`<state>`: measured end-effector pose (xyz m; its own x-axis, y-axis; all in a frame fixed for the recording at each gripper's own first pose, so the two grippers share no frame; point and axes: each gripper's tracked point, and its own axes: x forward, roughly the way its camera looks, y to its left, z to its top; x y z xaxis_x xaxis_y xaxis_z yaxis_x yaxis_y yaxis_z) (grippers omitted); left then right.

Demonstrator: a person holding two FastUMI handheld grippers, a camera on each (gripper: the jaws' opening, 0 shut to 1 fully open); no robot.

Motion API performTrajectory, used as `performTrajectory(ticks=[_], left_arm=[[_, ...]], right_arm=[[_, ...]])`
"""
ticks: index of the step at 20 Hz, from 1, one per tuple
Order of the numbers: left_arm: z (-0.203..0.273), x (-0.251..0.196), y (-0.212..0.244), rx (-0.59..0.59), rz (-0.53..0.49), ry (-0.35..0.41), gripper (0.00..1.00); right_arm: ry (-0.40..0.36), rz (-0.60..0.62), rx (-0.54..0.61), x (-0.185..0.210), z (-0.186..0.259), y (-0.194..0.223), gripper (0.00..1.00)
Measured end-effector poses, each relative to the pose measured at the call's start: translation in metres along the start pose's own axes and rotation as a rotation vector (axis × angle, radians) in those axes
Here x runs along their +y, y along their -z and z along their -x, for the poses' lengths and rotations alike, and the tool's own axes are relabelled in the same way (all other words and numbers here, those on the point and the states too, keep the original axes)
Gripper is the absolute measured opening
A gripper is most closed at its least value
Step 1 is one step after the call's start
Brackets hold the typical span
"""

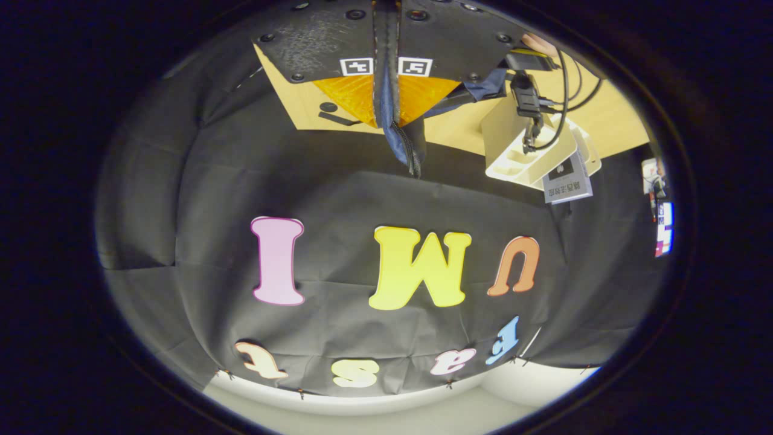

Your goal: Open the schoolbag, grab two books from the bookshelf and put them into the schoolbag.

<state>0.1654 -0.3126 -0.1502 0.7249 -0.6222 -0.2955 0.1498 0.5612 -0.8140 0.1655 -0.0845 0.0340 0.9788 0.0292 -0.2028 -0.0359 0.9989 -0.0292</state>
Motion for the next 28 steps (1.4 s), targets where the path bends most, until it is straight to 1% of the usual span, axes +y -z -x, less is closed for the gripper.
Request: performTrajectory(ticks=[1, 2, 3, 4, 5, 6, 8, 10, 11, 14, 18, 21, 24, 26, 28], left_arm=[[0.000, 0.013, 0.000, 0.000, -0.076, -0.062, 0.46], [-0.003, 0.023, 0.002, 0.012, -0.146, -0.123, 0.58], [-0.004, 0.029, 0.007, 0.030, -0.197, -0.163, 0.73], [0.000, 0.032, 0.005, 0.042, -0.230, -0.187, 0.72], [0.002, 0.037, 0.008, 0.054, -0.258, -0.193, 0.79], [0.005, 0.038, 0.006, 0.056, -0.275, -0.190, 0.82], [0.012, 0.044, 0.001, 0.048, -0.352, -0.204, 0.86], [0.018, 0.048, 0.003, 0.067, -0.400, -0.219, 0.89], [0.017, 0.047, 0.000, 0.069, -0.428, -0.222, 0.89], [0.029, 0.056, -0.015, 0.057, -0.493, -0.291, 0.89], [0.051, 0.054, -0.025, 0.046, -0.516, -0.268, 0.89], [0.074, 0.055, -0.038, 0.022, -0.586, -0.268, 0.89], [0.100, 0.048, -0.060, -0.026, -0.696, -0.266, 0.89], [0.120, 0.042, -0.081, -0.075, -0.740, -0.271, 0.89], [0.143, 0.042, -0.113, -0.144, -0.795, -0.304, 0.89]], right_arm=[[0.001, -0.017, 0.006, 0.000, -0.001, 0.003, 0.00], [0.006, -0.027, 0.020, -0.002, -0.002, 0.009, 0.00], [0.016, -0.032, 0.031, -0.005, -0.004, 0.013, 0.00], [0.025, -0.036, 0.037, -0.009, -0.005, 0.015, 0.00], [0.032, -0.042, 0.043, -0.011, -0.006, 0.018, 0.00], [0.036, -0.045, 0.049, -0.012, -0.006, 0.019, 0.00], [0.053, -0.036, 0.051, -0.015, -0.007, 0.023, 0.01], [0.053, -0.030, 0.053, -0.012, -0.006, 0.023, 0.01], [0.055, -0.027, 0.053, -0.012, -0.006, 0.024, 0.00], [0.060, -0.028, 0.057, -0.011, -0.005, 0.025, 0.01], [0.073, -0.030, 0.070, -0.014, -0.005, 0.031, 0.00], [0.086, -0.027, 0.084, -0.018, -0.006, 0.032, 0.00], [0.098, -0.024, 0.096, -0.020, -0.005, 0.035, 0.00], [0.099, -0.031, 0.102, -0.019, -0.004, 0.036, 0.00], [0.082, -0.051, 0.106, -0.016, -0.004, 0.039, 0.01]])
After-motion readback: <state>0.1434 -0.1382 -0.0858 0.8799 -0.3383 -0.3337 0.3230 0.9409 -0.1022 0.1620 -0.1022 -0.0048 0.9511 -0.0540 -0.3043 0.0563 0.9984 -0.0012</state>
